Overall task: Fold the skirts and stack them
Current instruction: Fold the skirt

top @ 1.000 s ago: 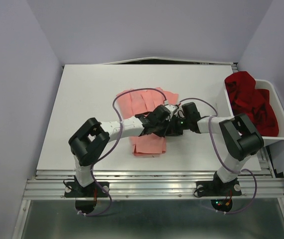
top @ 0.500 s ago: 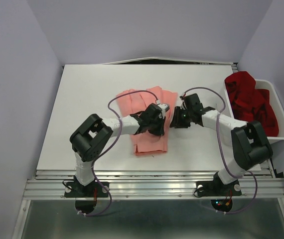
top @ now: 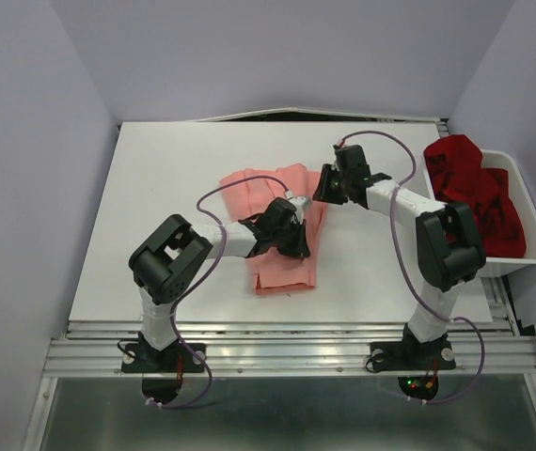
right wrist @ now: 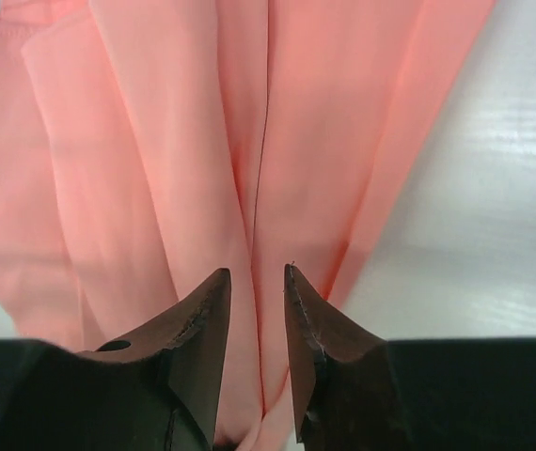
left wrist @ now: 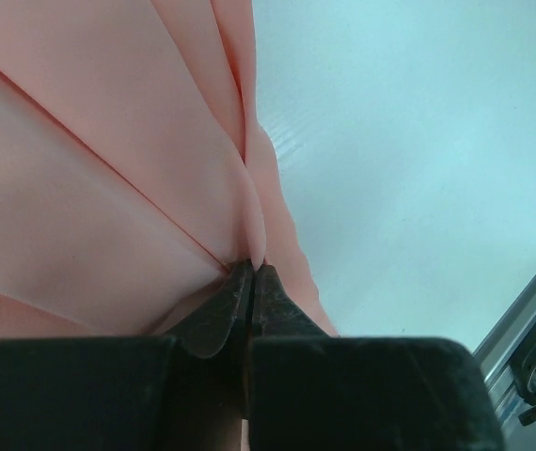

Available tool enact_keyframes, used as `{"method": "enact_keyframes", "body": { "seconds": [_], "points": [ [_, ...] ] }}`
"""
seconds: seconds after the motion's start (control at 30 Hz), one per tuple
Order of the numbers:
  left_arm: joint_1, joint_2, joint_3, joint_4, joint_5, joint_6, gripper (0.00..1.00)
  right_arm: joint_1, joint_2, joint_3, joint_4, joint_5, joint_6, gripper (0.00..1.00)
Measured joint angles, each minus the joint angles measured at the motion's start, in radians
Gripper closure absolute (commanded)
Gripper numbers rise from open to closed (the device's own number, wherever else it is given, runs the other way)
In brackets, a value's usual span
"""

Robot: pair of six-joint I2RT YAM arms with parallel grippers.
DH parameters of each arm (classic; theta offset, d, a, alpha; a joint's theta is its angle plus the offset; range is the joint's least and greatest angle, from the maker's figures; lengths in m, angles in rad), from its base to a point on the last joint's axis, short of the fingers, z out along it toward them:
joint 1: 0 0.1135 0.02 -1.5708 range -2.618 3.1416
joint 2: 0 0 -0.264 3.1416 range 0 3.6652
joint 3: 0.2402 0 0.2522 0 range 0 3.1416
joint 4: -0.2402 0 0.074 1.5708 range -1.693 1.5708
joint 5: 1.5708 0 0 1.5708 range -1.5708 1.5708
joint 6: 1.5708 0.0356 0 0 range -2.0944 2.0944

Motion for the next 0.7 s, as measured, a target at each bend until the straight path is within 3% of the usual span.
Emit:
{"method": "enact_keyframes", "body": {
  "seconds": [0.1, 0.17, 0.27, 0.7],
  "points": [
    [0.003, 0.0, -0.006, 0.013, 0.004, -0.008, 0.92, -0.005, 0.098, 0.066, 0.029, -0.008, 0.007, 0.56],
    [0.004, 0.0, -0.009, 0.017, 0.007, -0.011, 0.92, -0.005, 0.143, 0.095, 0.056, -0.017, 0.013, 0.43],
    [0.004, 0.0, -0.01, 0.019, 0.008, -0.013, 0.92, -0.012, 0.192, 0.142, 0.072, -0.027, 0.016, 0.36],
    [0.005, 0.0, -0.01, 0.018, 0.011, -0.015, 0.92, -0.016, 0.356, 0.348, 0.148, -0.108, 0.048, 0.43]
  ]
}}
